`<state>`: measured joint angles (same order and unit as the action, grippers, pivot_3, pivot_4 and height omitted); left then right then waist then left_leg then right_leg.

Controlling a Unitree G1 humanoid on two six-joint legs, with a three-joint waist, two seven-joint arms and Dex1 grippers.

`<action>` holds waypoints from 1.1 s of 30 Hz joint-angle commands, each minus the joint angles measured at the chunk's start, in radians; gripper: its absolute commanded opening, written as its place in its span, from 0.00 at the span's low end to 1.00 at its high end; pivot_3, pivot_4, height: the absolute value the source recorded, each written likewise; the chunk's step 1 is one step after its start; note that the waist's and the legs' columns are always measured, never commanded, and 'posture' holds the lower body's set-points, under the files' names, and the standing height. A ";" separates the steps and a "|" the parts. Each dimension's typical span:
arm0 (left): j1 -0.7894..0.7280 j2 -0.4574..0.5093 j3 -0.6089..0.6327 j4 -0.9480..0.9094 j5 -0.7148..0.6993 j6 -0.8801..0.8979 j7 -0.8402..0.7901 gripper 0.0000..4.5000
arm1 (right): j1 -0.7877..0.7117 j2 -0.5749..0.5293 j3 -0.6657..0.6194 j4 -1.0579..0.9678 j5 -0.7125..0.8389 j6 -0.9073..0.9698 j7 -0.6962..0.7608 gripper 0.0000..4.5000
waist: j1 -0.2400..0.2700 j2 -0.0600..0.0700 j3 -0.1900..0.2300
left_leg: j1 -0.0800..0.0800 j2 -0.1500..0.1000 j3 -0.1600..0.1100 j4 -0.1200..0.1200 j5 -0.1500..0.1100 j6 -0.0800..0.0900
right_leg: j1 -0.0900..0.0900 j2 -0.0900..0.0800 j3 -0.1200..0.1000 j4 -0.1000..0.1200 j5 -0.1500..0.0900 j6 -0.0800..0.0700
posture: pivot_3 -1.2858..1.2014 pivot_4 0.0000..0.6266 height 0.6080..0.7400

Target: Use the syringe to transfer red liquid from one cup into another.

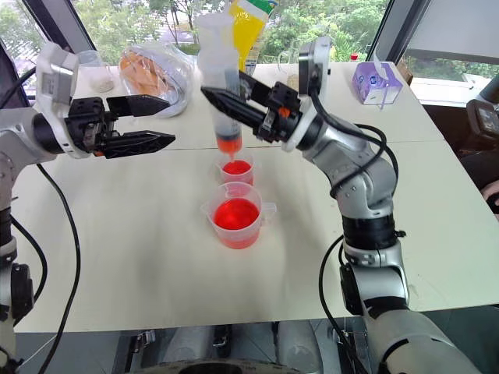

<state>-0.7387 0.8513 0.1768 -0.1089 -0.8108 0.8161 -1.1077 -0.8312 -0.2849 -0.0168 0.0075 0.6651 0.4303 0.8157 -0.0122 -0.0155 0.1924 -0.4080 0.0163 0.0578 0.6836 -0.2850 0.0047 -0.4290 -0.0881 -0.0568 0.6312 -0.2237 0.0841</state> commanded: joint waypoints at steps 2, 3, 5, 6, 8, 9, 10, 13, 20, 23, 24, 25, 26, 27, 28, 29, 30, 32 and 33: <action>-0.033 -0.011 0.023 -0.006 0.003 -0.029 0.019 0.99 | -0.040 0.044 0.006 0.162 -0.087 -0.145 0.048 0.30 | -0.001 0.000 0.000 | 0.000 0.000 0.000 0.000 0.000 0.000 | 0.000 0.000 0.000 0.000 0.000 0.000 | 0.52 0.24 1.00; -0.062 -0.026 0.022 0.013 0.009 -0.037 0.039 0.99 | -0.035 0.056 0.012 0.203 -0.111 -0.177 0.054 0.30 | -0.001 0.000 0.000 | 0.000 0.000 0.000 0.000 0.000 0.000 | 0.000 0.000 0.000 0.000 0.000 0.000 | 0.52 0.24 1.00; -0.117 -0.061 0.021 0.050 0.015 -0.045 0.077 0.99 | -0.027 0.072 0.017 0.247 -0.141 -0.219 0.063 0.30 | 0.001 0.000 0.000 | -0.001 0.000 0.000 0.000 0.000 0.000 | 0.000 0.000 0.000 0.000 0.000 0.000 | 0.52 0.24 1.00; -0.133 -0.071 0.020 0.061 0.017 -0.045 0.087 0.99 | -0.025 0.076 0.017 0.255 -0.148 -0.229 0.067 0.30 | 0.001 0.000 0.000 | -0.001 0.000 0.000 0.000 0.000 0.000 | 0.000 0.000 0.000 0.000 0.000 0.000 | 0.52 0.24 1.00; -0.166 -0.097 0.000 0.085 0.041 -0.069 0.086 0.99 | -0.023 0.082 0.015 0.264 -0.157 -0.241 0.072 0.30 | -0.001 0.000 0.000 | -0.001 0.000 0.000 0.000 0.000 0.000 | 0.000 0.000 0.000 0.000 0.000 0.000 | 0.52 0.24 1.00; -0.190 -0.116 -0.013 0.105 0.055 -0.082 0.092 0.99 | -0.022 0.085 0.015 0.266 -0.160 -0.245 0.072 0.30 | -0.002 0.000 0.000 | -0.001 0.000 0.000 0.000 0.000 0.000 | 0.000 0.000 0.000 0.000 0.000 0.000 | 0.52 0.24 1.00; -0.213 -0.135 -0.025 0.125 0.068 -0.095 0.098 0.99 | -0.020 0.087 0.015 0.267 -0.163 -0.248 0.073 0.30 | -0.001 0.000 0.000 | 0.000 0.000 0.000 0.000 0.000 0.000 | 0.000 0.000 0.000 0.000 0.000 0.000 | 0.52 0.24 1.00; -0.284 -0.203 -0.047 0.199 0.106 -0.135 0.119 0.99 | -0.014 0.092 0.015 0.266 -0.170 -0.251 0.074 0.30 | 0.001 0.000 0.000 | 0.000 0.000 0.000 0.000 0.000 0.000 | 0.000 0.000 0.000 0.000 0.000 0.000 | 0.52 0.24 1.00; -0.409 -0.316 -0.088 0.366 0.181 -0.211 0.113 0.99 | 0.003 0.100 0.022 0.249 -0.182 -0.251 0.075 0.30 | -0.003 0.000 0.000 | 0.000 -0.001 0.001 0.000 0.001 -0.001 | -0.001 0.000 0.000 0.000 0.000 0.000 | 0.52 0.24 1.00; -0.425 -0.335 -0.092 0.399 0.200 -0.225 0.095 0.88 | 0.006 0.101 0.023 0.242 -0.183 -0.249 0.075 0.30 | -0.006 0.000 0.000 | 0.000 -0.001 0.001 0.000 0.001 -0.001 | -0.001 0.000 0.000 0.000 0.000 0.000 | 0.52 0.24 1.00; -0.427 -0.338 -0.093 0.404 0.202 -0.226 0.089 0.82 | 0.007 0.102 0.024 0.241 -0.184 -0.249 0.076 0.30 | -0.006 0.000 0.000 | 0.000 -0.001 0.001 0.000 0.001 -0.001 | -0.001 0.000 0.000 0.001 0.000 0.000 | 0.52 0.24 1.00; -0.428 -0.340 -0.095 0.407 0.205 -0.227 0.082 0.72 | 0.007 0.102 0.025 0.240 -0.185 -0.249 0.076 0.30 | -0.005 0.000 0.000 | 0.000 -0.001 0.001 0.000 0.001 -0.001 | -0.001 0.000 0.000 0.001 0.000 0.000 | 0.52 0.24 1.00; -0.428 -0.341 -0.098 0.409 0.207 -0.229 0.077 0.61 | 0.008 0.102 0.025 0.239 -0.185 -0.248 0.077 0.30 | -0.005 0.000 0.000 | 0.000 0.000 0.001 0.000 0.001 -0.001 | -0.001 0.000 0.000 0.001 0.000 0.000 | 0.52 0.24 1.00; -0.428 -0.343 -0.099 0.410 0.207 -0.227 0.070 0.49 | 0.008 0.102 0.025 0.238 -0.186 -0.248 0.077 0.30 | -0.004 0.000 0.000 | -0.001 0.000 0.001 0.000 0.001 -0.001 | -0.001 0.000 0.000 0.001 0.000 0.000 | 0.52 0.24 1.00; -0.428 -0.344 -0.100 0.411 0.208 -0.226 0.065 0.39 | 0.008 0.103 0.024 0.237 -0.187 -0.247 0.078 0.30 | -0.004 0.000 0.000 | -0.001 0.000 0.001 0.000 0.001 -0.001 | -0.001 0.000 0.000 0.001 0.000 0.000 | 0.52 0.24 1.00; -0.425 -0.345 -0.102 0.410 0.210 -0.226 0.059 0.27 | 0.008 0.103 0.025 0.236 -0.187 -0.247 0.078 0.30 | -0.004 0.000 0.000 | -0.001 0.000 0.001 0.000 0.001 -0.001 | -0.001 0.000 0.000 0.001 0.000 0.000 | 0.52 0.24 1.00; -0.422 -0.346 -0.103 0.409 0.212 -0.226 0.055 0.15 | 0.007 0.103 0.024 0.234 -0.187 -0.246 0.078 0.30 | -0.003 0.000 0.000 | -0.001 0.000 0.001 0.000 0.001 -0.001 | -0.001 0.000 0.000 0.000 0.000 0.000 | 0.52 0.24 1.00; -0.419 -0.349 -0.105 0.408 0.216 -0.226 0.048 0.01 | 0.005 0.103 0.024 0.229 -0.186 -0.243 0.077 0.30 | -0.003 0.000 0.000 | -0.001 0.000 0.001 0.000 0.001 -0.001 | -0.001 0.000 0.000 0.001 0.000 0.000 | 0.52 0.24 1.00; -0.418 -0.350 -0.105 0.408 0.218 -0.226 0.046 0.01 | 0.004 0.103 0.024 0.227 -0.185 -0.241 0.075 0.30 | -0.003 0.000 0.000 | -0.001 0.000 0.001 0.000 0.001 -0.001 | -0.001 0.000 0.000 0.001 0.000 0.000 | 0.52 0.24 1.00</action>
<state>-1.1329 0.4995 0.0624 0.3137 -0.5977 0.6041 -1.0566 -0.8188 -0.1893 0.0143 0.2962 0.4734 0.2000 0.8857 -0.0148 -0.0153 0.1925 -0.4085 0.0161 0.0586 0.6835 -0.2845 0.0039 -0.4300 -0.0880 -0.0569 0.6318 -0.2236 0.0842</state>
